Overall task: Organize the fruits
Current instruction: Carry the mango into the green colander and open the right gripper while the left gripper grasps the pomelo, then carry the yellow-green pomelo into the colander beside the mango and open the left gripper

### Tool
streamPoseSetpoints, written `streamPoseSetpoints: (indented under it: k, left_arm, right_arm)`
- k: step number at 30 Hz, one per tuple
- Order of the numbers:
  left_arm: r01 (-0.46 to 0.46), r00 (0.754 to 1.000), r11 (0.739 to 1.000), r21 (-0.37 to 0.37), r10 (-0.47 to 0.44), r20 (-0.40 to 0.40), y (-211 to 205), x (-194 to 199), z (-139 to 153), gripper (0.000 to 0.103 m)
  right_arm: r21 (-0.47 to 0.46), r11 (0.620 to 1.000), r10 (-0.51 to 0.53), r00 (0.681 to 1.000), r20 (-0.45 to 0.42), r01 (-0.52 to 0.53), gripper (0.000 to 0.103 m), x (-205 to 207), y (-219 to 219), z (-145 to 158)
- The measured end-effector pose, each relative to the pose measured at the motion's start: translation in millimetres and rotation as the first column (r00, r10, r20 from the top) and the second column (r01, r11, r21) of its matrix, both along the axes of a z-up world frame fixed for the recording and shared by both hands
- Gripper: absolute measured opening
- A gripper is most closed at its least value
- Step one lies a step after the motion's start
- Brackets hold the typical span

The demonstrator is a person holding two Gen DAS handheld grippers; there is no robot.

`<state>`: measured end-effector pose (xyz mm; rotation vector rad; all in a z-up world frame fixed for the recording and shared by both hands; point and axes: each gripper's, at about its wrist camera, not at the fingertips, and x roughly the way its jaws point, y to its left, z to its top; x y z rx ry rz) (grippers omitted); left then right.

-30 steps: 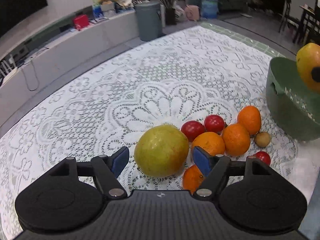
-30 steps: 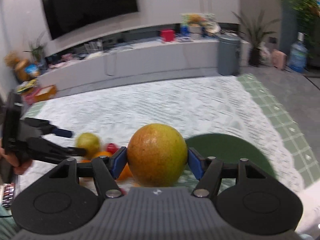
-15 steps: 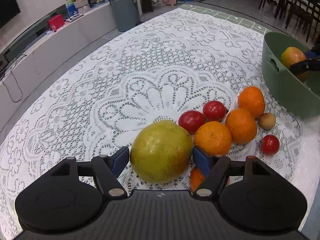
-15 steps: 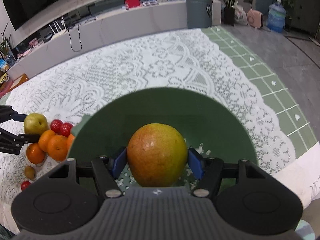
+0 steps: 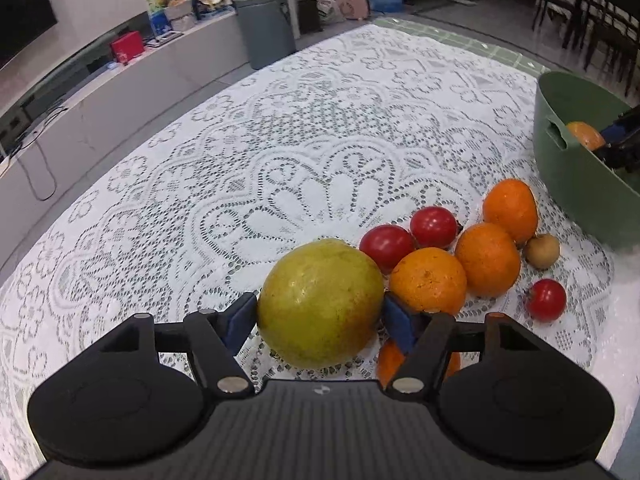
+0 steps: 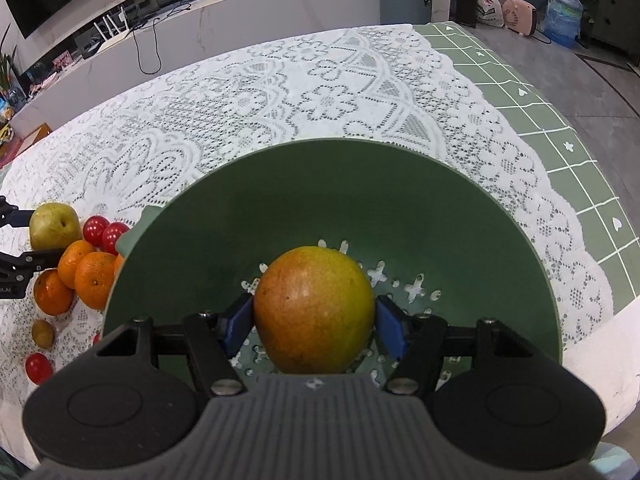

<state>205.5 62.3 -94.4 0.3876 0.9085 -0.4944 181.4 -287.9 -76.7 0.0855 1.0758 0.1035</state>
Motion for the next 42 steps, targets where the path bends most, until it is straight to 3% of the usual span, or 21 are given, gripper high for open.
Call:
streamPoseSetpoints:
  k: [7,11,19,24,28,34,39,42]
  left_arm:
    - [-0.136,0.991,0.989,-0.063,0.136,-0.009,6,-1,0,0.078]
    - [-0.214,0.977,0.974,-0.081,0.212,-0.029,7,1,1,0.078]
    - [-0.381,0.924,0.907,-0.179,0.37,-0.095,27,2,8,0.078]
    - [-0.415,0.909,0.868,-0.272,0.411,-0.075,29,-16,38,0.078]
    - [-0.343,0.936,0.885,-0.315,0.351,-0.031,7,-36,74,0.078]
    - [-0.134,0.989,0.95,-0.282,0.146,0.022,-62,-66,112,0.078]
    - [-0.017,0.999,0.972,-0.235,0.005,-0.052,-125,-74,117,0.078]
    - [0.048,0.994,0.973,-0.227,-0.067,-0.08,-158,-78,112,0.078]
  right_arm:
    - [-0.021,1.0,0.013,1.0,-0.016,-0.013,0.063,3,3,1]
    - [-0.106,0.993,0.055,0.999,0.002,-0.054,0.072,-1,10,5]
    - [-0.122,0.989,0.093,0.994,0.061,-0.085,0.085,-15,4,18]
    - [-0.09,0.991,0.104,0.991,0.089,-0.096,0.085,-26,-6,27]
    - [-0.049,0.993,0.113,0.988,0.103,-0.109,0.085,-37,-15,34]
    - [0.019,0.995,0.096,0.986,0.135,-0.1,0.083,-59,-36,49]
    - [0.041,0.998,0.04,0.985,0.168,-0.048,0.061,-77,-56,61]
    - [0.063,0.998,-0.005,0.983,0.184,-0.007,0.06,-84,-68,62]
